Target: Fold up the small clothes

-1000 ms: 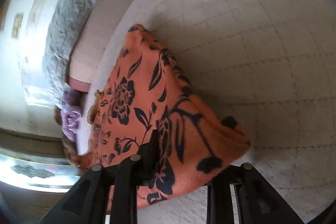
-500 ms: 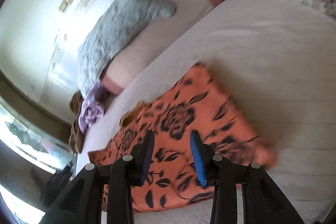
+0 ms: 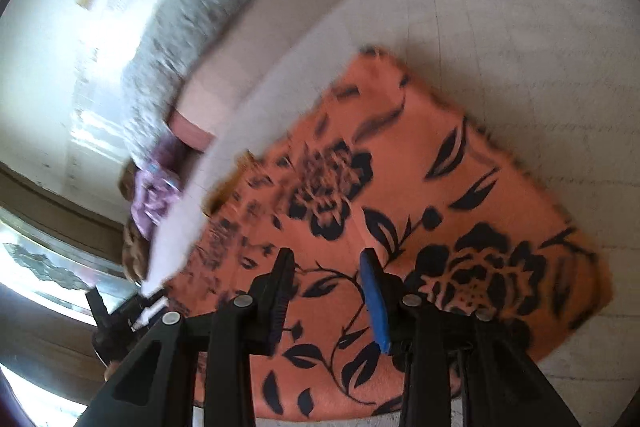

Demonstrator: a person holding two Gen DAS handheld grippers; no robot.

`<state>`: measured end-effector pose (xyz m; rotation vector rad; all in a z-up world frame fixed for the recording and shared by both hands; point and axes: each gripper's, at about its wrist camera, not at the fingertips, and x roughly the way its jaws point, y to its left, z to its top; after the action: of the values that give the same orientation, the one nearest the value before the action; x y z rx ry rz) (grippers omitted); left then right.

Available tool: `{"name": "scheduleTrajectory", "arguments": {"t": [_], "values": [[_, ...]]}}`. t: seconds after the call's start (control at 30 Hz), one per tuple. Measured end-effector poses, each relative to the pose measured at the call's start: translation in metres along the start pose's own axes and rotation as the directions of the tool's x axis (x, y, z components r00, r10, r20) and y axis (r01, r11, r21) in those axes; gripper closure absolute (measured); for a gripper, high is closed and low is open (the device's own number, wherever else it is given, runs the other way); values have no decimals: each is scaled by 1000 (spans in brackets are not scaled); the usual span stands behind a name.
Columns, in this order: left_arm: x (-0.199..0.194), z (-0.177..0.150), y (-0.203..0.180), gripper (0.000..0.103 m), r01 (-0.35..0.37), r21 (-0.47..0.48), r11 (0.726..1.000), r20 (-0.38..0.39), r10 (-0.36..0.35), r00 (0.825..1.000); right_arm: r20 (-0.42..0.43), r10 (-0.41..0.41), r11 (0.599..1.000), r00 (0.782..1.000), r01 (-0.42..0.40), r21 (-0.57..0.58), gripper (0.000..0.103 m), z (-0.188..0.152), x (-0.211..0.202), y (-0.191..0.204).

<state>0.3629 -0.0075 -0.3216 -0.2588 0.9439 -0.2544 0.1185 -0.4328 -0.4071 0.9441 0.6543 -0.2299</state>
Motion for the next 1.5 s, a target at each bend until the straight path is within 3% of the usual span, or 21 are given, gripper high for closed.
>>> {"name": "scheduleTrajectory", "arguments": {"t": [0.03, 0.1, 0.13, 0.17, 0.3, 0.43, 0.5, 0.67, 0.8, 0.87, 0.93, 1.03, 1.07, 1.17, 1.27, 1.43, 1.5], "values": [[-12, -11, -5, 51, 4, 14, 1000, 19, -4, 1000, 24, 13, 1000, 1000, -13, -10, 65, 1, -10, 0], [-28, -29, -13, 43, -7, 32, 999, 26, 6, 1000, 25, -30, 1000, 999, 30, -1, 40, 2, -14, -6], [-30, -38, -16, 43, -15, 40, 999, 12, 15, 1000, -14, -66, 997, 998, 67, 29, 40, 1, -10, -16], [-30, -45, -17, 43, -29, 51, 998, 4, 28, 1000, -41, -41, 998, 998, 43, 53, 42, 0, -7, -25], [-38, -80, -29, 42, -95, 162, 982, 3, 96, 995, -6, 36, 996, 999, -35, 79, 40, -2, -43, -33], [-30, -102, -25, 34, -168, 187, 968, -49, 180, 982, -2, 145, 978, 989, -143, 154, 38, -7, -84, -49], [-23, -113, -24, 23, -202, 207, 957, -76, 221, 972, -4, 169, 962, 986, -164, 220, 34, -17, -96, -58], [-24, -121, -13, 14, -194, 112, 975, -71, 203, 977, -47, 164, 936, 985, -140, 322, 34, -37, -86, -70], [-32, -127, -25, 14, -237, 180, 955, -34, 247, 968, -85, 160, 922, 983, -119, 368, 34, -35, -53, -70], [-40, -127, -36, 14, -230, 224, 947, -14, 239, 971, -33, 143, 928, 989, -122, 352, 34, -26, -49, -62], [-55, -126, -46, 14, -192, 256, 947, 46, 187, 981, 22, 105, 941, 994, -106, 322, 34, -13, -44, -54], [-67, -121, -53, 14, -149, 282, 948, 79, 132, 988, 102, 88, 923, 991, -120, 366, 34, -5, -40, -55], [-67, -117, -54, 14, -150, 288, 946, 75, 134, 988, 122, 85, 922, 989, -125, 368, 38, -4, -40, -53], [-60, -96, -49, 14, -144, 275, 951, 47, 136, 990, 113, 40, 943, 993, -75, 323, 76, -2, -35, -42], [-62, -77, -36, 14, -170, 227, 959, 89, 153, 984, 118, 13, 945, 993, -51, 324, 80, -4, -30, -44], [-53, -75, -2, 14, -197, 183, 963, 80, 185, 979, 146, -6, 966, 989, -32, 256, 82, 1, -36, -27], [-51, -72, 16, 14, -218, 140, 966, 41, 215, 976, 168, 9, 975, 986, -46, 216, 82, 5, -44, -14]]}}
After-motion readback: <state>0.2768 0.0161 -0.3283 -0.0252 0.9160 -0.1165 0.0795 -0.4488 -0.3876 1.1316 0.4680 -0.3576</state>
